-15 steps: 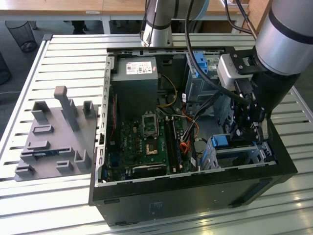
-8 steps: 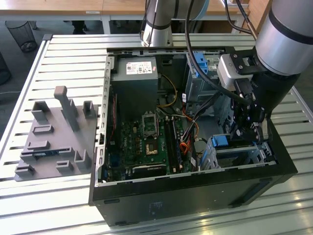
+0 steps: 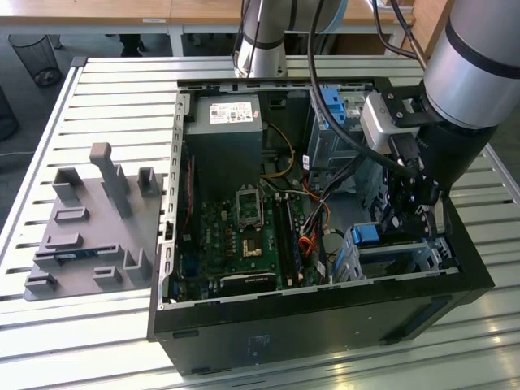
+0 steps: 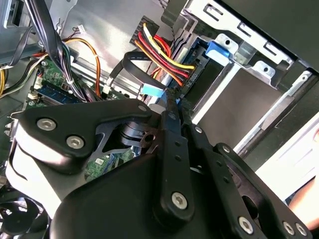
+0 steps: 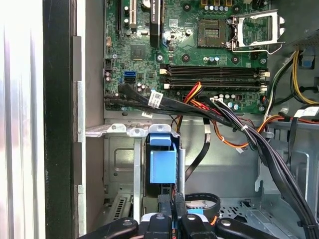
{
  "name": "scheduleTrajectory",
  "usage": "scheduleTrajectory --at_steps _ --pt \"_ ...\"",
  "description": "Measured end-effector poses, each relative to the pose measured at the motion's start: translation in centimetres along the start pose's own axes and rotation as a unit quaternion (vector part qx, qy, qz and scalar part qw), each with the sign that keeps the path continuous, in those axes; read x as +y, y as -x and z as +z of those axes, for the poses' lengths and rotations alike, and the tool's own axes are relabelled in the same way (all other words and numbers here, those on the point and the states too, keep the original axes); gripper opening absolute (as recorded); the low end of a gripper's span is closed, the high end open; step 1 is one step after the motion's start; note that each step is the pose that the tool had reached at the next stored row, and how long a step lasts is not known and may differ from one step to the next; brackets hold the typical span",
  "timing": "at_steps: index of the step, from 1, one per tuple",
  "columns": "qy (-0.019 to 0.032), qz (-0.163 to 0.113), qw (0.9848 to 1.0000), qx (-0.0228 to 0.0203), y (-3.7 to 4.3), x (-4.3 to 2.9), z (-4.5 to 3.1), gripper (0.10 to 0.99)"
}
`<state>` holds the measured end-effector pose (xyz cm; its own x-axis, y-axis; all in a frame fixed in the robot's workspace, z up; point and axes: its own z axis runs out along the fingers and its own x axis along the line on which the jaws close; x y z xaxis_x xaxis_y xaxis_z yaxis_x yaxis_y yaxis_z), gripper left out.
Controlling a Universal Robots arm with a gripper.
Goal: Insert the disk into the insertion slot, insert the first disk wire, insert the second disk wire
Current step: 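Insert the second disk wire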
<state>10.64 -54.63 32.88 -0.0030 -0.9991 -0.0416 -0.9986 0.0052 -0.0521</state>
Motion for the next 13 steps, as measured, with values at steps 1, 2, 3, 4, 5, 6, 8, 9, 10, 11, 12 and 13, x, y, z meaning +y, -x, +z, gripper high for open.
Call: scheduleTrajectory --at_steps 1,2,3,4,5,6,8,9,10,11,12,13 --pt "0.0 0.0 1.0 0.0 0.0 0.0 0.01 0.149" --pt "0.0 0.0 1.0 -0.0002 0.0 0.0 0.04 0.149" --pt "0.0 0.0 1.0 -0.0002 0.0 0.0 0.05 0.149" --pt "0.0 0.0 1.0 -0.0001 0.0 0.0 0.07 0.149" --pt "0.0 0.0 1.0 -0.0001 0.0 -0.01 0.08 0.149" --pt "0.0 0.0 1.0 -0.0001 0.0 0.0 0.1 0.149" --pt "0.0 0.0 1.0 -0.0001 0.0 0.0 0.12 0.149" --pt "0.0 0.0 1.0 -0.0002 -0.01 0.0 0.13 0.161" --pt "0.0 0.0 1.0 -0.0001 0.0 0.0 0.13 0.161" --pt "0.0 0.0 1.0 -0.0001 0.0 0.0 0.13 0.224" --pt "0.0 0.0 1.0 -0.0003 0.0 0.0 0.14 0.224" --pt "0.0 0.0 1.0 -0.0006 0.0 -0.01 0.11 0.224"
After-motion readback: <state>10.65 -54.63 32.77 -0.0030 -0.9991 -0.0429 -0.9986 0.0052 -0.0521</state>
